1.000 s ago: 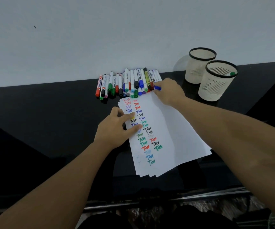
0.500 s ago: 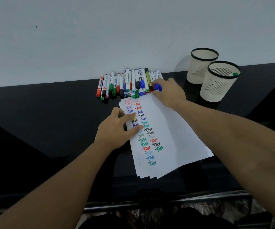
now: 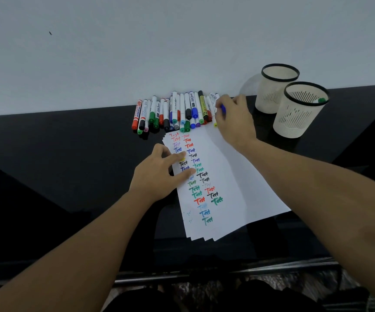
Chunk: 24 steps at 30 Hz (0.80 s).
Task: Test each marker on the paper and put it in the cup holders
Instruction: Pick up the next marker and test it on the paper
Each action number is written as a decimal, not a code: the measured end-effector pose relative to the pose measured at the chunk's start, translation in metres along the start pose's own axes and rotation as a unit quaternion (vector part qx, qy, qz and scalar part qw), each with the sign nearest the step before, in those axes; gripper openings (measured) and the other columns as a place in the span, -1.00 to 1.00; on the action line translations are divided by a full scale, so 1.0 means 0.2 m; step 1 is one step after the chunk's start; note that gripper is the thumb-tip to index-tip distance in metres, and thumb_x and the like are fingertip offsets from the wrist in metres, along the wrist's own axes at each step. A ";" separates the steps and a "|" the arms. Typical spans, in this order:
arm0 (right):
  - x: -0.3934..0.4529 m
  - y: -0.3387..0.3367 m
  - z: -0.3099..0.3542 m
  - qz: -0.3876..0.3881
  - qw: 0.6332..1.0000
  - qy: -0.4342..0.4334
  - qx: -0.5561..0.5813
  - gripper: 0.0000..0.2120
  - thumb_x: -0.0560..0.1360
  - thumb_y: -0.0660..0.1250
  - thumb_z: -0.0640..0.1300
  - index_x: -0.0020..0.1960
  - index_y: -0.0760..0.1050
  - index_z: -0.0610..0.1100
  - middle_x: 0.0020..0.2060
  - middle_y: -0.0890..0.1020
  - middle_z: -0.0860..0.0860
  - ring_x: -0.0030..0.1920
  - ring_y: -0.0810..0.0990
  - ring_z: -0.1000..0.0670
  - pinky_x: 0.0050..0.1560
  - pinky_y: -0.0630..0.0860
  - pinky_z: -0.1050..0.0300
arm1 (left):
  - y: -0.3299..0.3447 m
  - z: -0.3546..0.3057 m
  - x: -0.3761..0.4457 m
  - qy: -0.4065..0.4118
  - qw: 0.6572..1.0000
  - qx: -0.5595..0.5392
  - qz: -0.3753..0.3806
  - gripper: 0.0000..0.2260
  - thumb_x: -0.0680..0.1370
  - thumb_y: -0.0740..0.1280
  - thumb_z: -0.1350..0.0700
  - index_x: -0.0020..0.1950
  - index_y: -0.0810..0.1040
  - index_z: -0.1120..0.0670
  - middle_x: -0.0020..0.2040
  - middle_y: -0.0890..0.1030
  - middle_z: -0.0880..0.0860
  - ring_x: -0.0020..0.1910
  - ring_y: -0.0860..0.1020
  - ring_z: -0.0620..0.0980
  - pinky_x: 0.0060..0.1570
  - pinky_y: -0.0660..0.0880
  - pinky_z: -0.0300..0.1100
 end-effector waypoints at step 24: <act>-0.43 -0.41 0.36 0.180 0.961 0.044 0.205 -0.68 0.75 0.10 -0.01 0.48 0.21 -0.01 -0.03 0.58 0.00 -0.06 0.60 -0.01 0.05 0.55 -0.01 | -0.19 -0.17 -0.13 -0.011 0.971 -0.231 -0.065 -0.61 0.59 0.37 -0.15 0.41 0.50 -0.13 0.04 0.51 -0.14 -0.18 0.58 -0.15 -0.09 0.61 -0.11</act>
Point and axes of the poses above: each hand's wrist, its own x-axis towards the middle knuckle, its own y-axis out of the palm, z = x × y, the point moved 1 cm from there along x, towards the middle knuckle
